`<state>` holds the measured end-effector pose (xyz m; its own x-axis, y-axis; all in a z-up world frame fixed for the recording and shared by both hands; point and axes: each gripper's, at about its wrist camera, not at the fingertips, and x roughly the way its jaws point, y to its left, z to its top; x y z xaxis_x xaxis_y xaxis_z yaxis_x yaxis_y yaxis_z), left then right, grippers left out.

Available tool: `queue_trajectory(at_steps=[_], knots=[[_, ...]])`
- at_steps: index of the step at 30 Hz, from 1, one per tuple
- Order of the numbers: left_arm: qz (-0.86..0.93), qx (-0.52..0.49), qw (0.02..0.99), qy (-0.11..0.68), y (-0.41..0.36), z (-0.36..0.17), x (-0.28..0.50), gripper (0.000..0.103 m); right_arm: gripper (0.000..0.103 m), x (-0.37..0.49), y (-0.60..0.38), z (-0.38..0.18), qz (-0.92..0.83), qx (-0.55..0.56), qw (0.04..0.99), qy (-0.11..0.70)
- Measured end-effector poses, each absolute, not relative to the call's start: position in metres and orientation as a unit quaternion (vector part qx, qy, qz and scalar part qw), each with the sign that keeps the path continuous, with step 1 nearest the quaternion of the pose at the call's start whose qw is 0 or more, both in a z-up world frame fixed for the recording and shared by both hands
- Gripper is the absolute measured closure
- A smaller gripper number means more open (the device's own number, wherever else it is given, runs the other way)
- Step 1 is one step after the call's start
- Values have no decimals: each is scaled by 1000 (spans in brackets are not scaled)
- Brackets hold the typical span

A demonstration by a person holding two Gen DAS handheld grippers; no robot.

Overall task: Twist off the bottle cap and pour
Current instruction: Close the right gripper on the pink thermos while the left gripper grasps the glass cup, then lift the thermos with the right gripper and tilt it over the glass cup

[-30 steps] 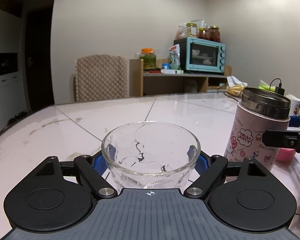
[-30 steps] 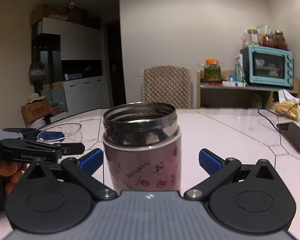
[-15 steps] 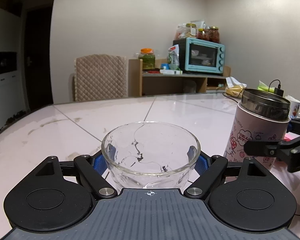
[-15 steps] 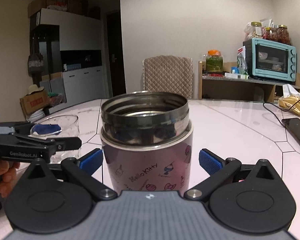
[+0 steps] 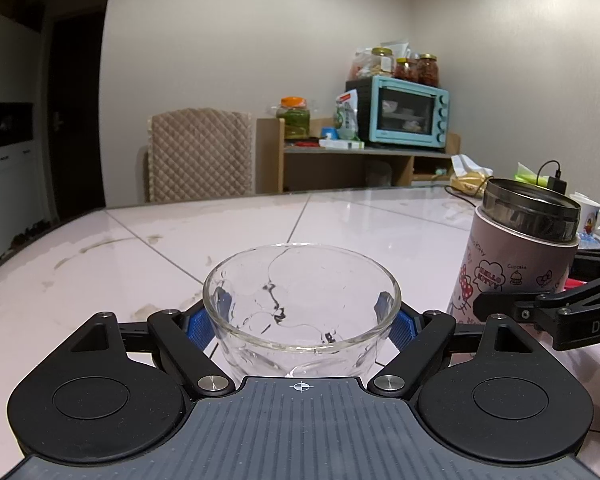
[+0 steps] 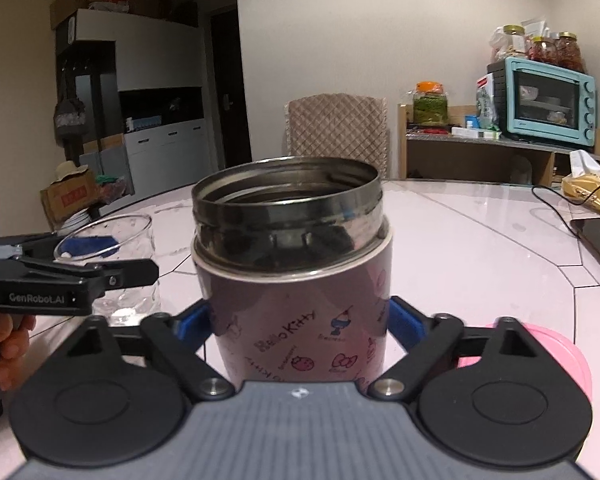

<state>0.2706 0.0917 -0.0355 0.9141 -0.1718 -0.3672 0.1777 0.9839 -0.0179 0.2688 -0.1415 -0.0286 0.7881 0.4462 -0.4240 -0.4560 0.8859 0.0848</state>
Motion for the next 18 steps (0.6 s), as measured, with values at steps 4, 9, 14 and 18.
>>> queue_trajectory(at_steps=[4, 9, 14, 18], knots=[[-90, 8, 978, 187, 90, -36, 270, 16, 14, 268, -142, -29, 238, -12, 946, 218], [-95, 9, 978, 187, 91, -36, 270, 16, 15, 268, -142, -29, 239, -18, 947, 215], [-107, 13, 976, 189, 92, -36, 269, 16, 15, 269, -141, -27, 246, -33, 945, 213], [-121, 16, 974, 189, 91, -36, 268, 16, 15, 267, -137, -24, 254, -55, 944, 205]])
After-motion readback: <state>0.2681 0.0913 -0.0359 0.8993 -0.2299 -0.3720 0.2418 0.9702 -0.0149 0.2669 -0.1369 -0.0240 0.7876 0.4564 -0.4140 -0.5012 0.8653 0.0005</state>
